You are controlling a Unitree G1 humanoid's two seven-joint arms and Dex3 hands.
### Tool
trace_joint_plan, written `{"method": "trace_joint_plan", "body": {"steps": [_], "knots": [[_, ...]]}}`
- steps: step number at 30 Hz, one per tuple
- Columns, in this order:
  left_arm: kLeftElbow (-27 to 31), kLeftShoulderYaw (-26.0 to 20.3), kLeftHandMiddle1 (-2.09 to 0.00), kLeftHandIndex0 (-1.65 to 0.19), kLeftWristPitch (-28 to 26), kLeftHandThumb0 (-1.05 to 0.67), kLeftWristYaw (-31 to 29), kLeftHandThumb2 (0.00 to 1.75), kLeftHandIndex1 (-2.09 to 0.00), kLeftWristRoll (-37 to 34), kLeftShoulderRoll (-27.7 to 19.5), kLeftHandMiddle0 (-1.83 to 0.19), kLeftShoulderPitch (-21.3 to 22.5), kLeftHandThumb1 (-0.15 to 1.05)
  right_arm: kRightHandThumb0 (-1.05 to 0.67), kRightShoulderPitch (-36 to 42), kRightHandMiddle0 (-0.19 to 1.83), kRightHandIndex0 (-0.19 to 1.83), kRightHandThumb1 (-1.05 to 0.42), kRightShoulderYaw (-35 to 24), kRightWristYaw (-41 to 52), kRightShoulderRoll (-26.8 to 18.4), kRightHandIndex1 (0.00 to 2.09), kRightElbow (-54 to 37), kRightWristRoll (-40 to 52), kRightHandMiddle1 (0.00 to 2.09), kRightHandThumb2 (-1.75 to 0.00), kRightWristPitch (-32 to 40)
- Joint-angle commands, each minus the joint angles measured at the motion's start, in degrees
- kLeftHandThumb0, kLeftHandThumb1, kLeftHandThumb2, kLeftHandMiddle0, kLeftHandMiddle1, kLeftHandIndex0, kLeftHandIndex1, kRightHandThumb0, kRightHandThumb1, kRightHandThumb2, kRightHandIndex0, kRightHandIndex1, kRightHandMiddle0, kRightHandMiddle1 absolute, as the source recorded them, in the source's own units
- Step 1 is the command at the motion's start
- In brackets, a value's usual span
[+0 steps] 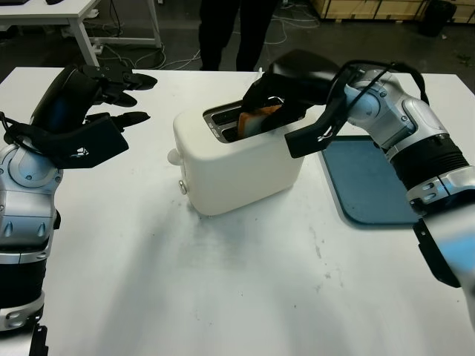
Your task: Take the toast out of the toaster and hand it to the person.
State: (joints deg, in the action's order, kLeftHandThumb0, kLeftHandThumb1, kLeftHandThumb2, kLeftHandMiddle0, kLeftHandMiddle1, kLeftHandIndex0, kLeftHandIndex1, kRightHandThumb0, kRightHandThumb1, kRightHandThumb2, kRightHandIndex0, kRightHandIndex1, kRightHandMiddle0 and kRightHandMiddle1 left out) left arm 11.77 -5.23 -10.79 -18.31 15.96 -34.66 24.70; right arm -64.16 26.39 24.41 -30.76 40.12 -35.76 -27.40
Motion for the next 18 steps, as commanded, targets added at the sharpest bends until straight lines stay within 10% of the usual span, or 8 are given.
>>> {"method": "trace_joint_plan", "body": {"steps": [1,4,10,13,18], "knots": [[0.4,-0.2,-0.42,-0.85,-0.1,-0.33,0.3,0.0,0.0,-0.1,0.0,-0.77,-0.7,0.85,-0.49,2.1,1.26,0.87,-0.76,1.5,2.5,-1.5,1.51,-0.4,-2.8,0.12,-0.01,1.7],[0.5,-0.3,-0.42,-0.85,-0.3,-0.34,0.2,0.0,0.0,-0.4,0.1,-0.77,-0.7,0.85,-0.52,2.1,1.25,0.92,-0.79,2.1,3.0,-1.7,1.25,-1.5,-3.9,0.16,-0.01,3.5],[0.7,-0.2,-0.42,-0.84,-0.8,-0.34,0.2,0.0,0.0,-0.4,0.1,-0.77,-0.6,0.86,-0.55,2.2,1.21,0.94,-0.86,3.1,3.8,-2.4,1.37,-2.8,-5.2,0.22,-0.02,4.6],[0.3,-0.2,-0.42,-0.85,-0.3,-0.33,0.2,0.0,0.0,-0.6,0.1,-0.77,-0.4,0.85,-0.54,2.8,0.93,0.92,-0.91,2.9,-1.2,-2.7,1.58,-2.7,-6.5,1.01,-0.11,2.6],[0.2,0.0,-0.42,-0.85,-0.4,-0.34,0.3,0.0,0.0,-0.3,0.0,-0.77,-0.4,0.85,-0.54,3.5,0.75,0.95,-0.92,0.2,-13.7,-1.9,1.73,0.6,-5.5,1.55,-0.41,-1.8]]}}
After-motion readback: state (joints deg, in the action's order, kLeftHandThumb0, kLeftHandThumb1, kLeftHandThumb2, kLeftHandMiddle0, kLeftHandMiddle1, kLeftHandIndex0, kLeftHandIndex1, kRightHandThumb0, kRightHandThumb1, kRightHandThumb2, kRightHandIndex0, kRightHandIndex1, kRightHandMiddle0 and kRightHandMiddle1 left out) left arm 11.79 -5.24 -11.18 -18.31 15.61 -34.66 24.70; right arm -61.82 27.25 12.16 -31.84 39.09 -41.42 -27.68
